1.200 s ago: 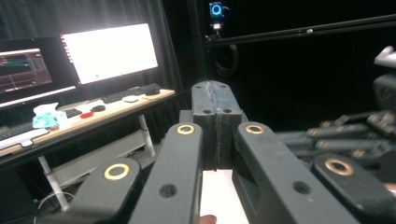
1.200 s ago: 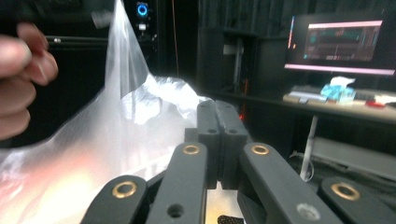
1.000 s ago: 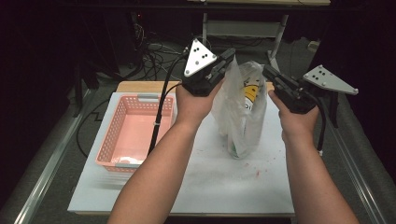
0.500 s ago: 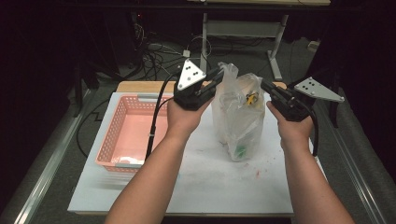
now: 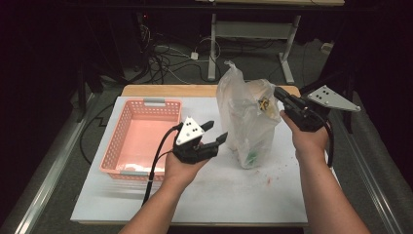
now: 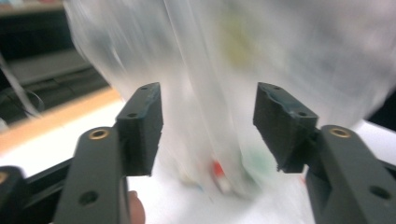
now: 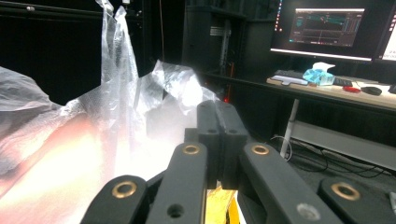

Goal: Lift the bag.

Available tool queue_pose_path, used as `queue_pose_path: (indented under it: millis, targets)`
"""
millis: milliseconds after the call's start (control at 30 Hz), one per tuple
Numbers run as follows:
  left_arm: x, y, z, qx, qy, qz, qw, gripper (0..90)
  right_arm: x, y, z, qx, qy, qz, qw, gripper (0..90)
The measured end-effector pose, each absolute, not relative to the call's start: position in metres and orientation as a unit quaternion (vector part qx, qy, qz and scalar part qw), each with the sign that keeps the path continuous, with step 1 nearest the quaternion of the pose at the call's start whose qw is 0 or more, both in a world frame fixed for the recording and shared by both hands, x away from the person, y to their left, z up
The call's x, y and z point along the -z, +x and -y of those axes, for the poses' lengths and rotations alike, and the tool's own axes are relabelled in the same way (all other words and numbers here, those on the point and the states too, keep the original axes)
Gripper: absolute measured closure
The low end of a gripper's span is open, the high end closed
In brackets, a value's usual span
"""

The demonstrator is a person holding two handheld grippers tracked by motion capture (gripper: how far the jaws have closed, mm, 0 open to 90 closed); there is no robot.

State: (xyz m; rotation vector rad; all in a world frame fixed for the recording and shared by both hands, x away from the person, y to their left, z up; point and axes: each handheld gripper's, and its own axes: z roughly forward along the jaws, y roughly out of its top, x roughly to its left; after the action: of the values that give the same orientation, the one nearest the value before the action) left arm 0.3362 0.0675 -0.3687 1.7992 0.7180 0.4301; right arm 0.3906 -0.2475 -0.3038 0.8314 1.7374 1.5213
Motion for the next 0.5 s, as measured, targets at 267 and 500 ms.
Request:
queue_pose_path:
  millis: [267,500]
  targets:
    - [0.423,0.322,-0.065,-0.122,0.794,-0.303,0.513,24.2,0.301,0.377,0.254,-0.589,0.311,-0.665,0.339,90.0]
    - [0.453,0.310,-0.064,-0.112,0.814,-0.295,0.487,14.5,0.301,0.369,0.258,-0.589,0.306,-0.667,0.339,88.4]
